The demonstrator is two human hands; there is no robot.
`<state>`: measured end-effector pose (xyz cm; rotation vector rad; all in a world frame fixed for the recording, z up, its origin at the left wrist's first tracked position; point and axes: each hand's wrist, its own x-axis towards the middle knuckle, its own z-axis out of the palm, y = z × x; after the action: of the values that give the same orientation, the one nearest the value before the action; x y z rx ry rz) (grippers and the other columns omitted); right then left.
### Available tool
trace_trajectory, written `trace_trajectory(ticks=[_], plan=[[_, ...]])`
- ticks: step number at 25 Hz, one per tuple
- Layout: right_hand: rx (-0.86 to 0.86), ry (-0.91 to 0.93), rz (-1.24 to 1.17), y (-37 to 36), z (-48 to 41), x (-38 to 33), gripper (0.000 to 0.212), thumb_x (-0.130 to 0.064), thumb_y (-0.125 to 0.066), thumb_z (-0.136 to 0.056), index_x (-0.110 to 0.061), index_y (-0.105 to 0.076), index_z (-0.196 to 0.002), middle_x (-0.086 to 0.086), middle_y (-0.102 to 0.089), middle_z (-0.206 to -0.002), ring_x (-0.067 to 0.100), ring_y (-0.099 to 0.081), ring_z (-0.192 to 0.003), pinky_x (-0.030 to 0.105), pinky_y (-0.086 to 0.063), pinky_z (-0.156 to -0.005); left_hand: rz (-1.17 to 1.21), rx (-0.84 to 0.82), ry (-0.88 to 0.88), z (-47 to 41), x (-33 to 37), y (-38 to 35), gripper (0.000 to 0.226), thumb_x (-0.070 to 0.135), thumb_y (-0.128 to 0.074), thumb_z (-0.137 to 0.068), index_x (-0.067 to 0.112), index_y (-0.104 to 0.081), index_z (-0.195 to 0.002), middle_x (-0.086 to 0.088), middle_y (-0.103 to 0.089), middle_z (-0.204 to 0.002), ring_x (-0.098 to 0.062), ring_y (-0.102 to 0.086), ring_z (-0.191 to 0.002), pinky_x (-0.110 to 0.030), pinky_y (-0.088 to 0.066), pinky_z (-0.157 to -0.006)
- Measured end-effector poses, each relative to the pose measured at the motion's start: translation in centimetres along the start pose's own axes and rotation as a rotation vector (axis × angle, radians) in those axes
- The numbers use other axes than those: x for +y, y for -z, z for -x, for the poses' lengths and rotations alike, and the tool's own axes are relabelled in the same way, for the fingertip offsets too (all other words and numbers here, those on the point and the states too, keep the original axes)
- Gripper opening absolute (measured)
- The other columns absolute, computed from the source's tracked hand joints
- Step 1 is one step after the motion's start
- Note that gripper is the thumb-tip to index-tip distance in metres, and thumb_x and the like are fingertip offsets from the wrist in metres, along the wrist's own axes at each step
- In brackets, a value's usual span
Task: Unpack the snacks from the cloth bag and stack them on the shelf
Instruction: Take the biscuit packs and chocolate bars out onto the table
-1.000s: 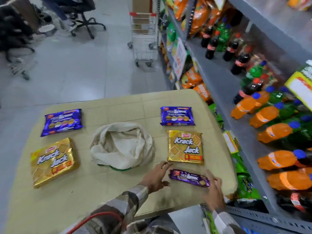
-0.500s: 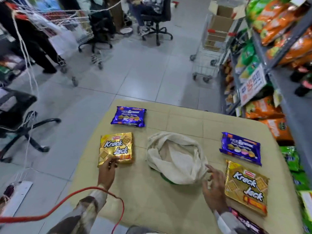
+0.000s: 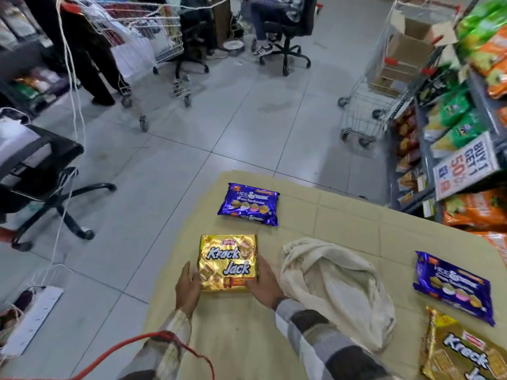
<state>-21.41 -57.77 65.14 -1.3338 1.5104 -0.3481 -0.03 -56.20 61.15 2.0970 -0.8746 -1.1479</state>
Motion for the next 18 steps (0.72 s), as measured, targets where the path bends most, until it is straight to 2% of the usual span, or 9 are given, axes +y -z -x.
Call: trace_trajectory(ticks=[3, 6, 7, 9, 11, 13, 15, 16, 18], plan=[[0.109, -0.138, 0.02, -1.7, -1.5, -0.4, 0.083, -0.015, -0.07, -0.082, -0.012, -0.026, -0.153, 0.011, -0.038, -0.15, 0.03, -0.032, -0.144, 0.037, -0.03, -0.118, 0.049, -0.037, 0.063, -0.8, -0.4, -0.2, 0.053, 0.026, -0.046, -0.103, 0.007, -0.034, -0.151, -0.013, -0.038, -0.156, -0.031, -0.04, -0.141, -0.045, -0.034, -0.116], [0.115, -0.29, -0.02, -2.1, -2.4, 0.2, 0.1, -0.019, -0.078, -0.078, -0.008, -0.016, -0.155, 0.013, -0.021, -0.159, 0.031, -0.021, -0.15, 0.039, -0.024, -0.123, 0.101, -0.045, 0.086, -1.0, -0.9, -0.7, 0.051, 0.028, -0.051, -0.101, 0.009, -0.042, -0.147, -0.011, -0.049, -0.148, -0.029, -0.048, -0.135, -0.041, -0.038, -0.112], [0.063, -0.338, -0.12, -2.2, -2.6, 0.4, 0.102, -0.015, -0.082, -0.075, -0.004, -0.019, -0.155, 0.014, -0.025, -0.158, 0.032, -0.026, -0.149, 0.042, -0.026, -0.122, 0.116, -0.049, 0.102, -1.0, -1.2, -0.8, 0.05, 0.031, -0.054, -0.099, 0.013, -0.048, -0.145, -0.01, -0.057, -0.142, -0.028, -0.053, -0.13, -0.04, -0.041, -0.111], [-0.026, -0.364, -0.326, -1.5, -3.4, 0.3, 0.091, -0.001, -0.087, -0.066, 0.003, -0.042, -0.145, 0.017, -0.053, -0.142, 0.034, -0.051, -0.134, 0.05, -0.041, -0.114, 0.145, -0.044, 0.141, -1.4, -1.1, -1.0, 0.045, 0.033, -0.064, -0.093, 0.018, -0.06, -0.135, -0.009, -0.071, -0.123, -0.025, -0.064, -0.117, -0.039, -0.046, -0.108], [-0.01, -0.313, -0.381, -0.2, -3.5, 0.3, 0.081, 0.004, -0.089, -0.06, 0.002, -0.056, -0.134, 0.018, -0.064, -0.129, 0.035, -0.061, -0.122, 0.05, -0.048, -0.106, 0.175, -0.054, 0.174, -1.6, -0.8, -1.4, 0.04, 0.023, -0.071, -0.087, 0.016, -0.068, -0.126, -0.011, -0.076, -0.111, -0.023, -0.067, -0.111, -0.037, -0.045, -0.107], [0.023, -0.246, -0.353, 1.0, -2.8, 0.0, 0.085, -0.009, -0.092, -0.056, -0.009, -0.057, -0.133, 0.014, -0.059, -0.131, 0.032, -0.059, -0.123, 0.046, -0.047, -0.108, 0.202, -0.081, 0.17, -1.4, -0.2, -1.8, 0.039, 0.013, -0.072, -0.085, 0.013, -0.069, -0.124, -0.014, -0.076, -0.107, -0.022, -0.067, -0.112, -0.023, -0.048, -0.1], [0.072, -0.185, -0.417, 2.5, -1.5, 0.1, 0.086, -0.016, -0.091, -0.052, -0.019, -0.057, -0.131, 0.013, -0.059, -0.13, 0.029, -0.06, -0.12, 0.044, -0.049, -0.107, 0.202, -0.073, 0.128, -1.1, 1.4, -2.5, 0.039, 0.008, -0.071, -0.085, 0.009, -0.068, -0.124, -0.017, -0.076, -0.106, -0.023, -0.066, -0.113, -0.004, -0.045, -0.083], [0.114, -0.153, -0.455, 3.3, -0.9, 0.1, 0.083, -0.016, -0.091, -0.052, -0.021, -0.059, -0.129, 0.012, -0.06, -0.128, 0.027, -0.062, -0.118, 0.044, -0.05, -0.105, 0.199, -0.079, 0.104, -0.8, 2.4, -3.1, 0.039, 0.009, -0.071, -0.086, 0.009, -0.067, -0.125, -0.017, -0.075, -0.108, -0.024, -0.066, -0.114, -0.006, -0.045, -0.088], [0.202, -0.091, -0.518, 5.4, 0.4, 0.8, 0.077, -0.012, -0.09, -0.057, -0.018, -0.06, -0.128, 0.012, -0.063, -0.126, 0.027, -0.065, -0.114, 0.046, -0.052, -0.102, 0.179, -0.102, 0.042, 0.3, 4.9, -4.8, 0.04, 0.012, -0.069, -0.089, 0.012, -0.065, -0.128, -0.016, -0.075, -0.111, -0.027, -0.066, -0.113, -0.033, -0.048, -0.105]])
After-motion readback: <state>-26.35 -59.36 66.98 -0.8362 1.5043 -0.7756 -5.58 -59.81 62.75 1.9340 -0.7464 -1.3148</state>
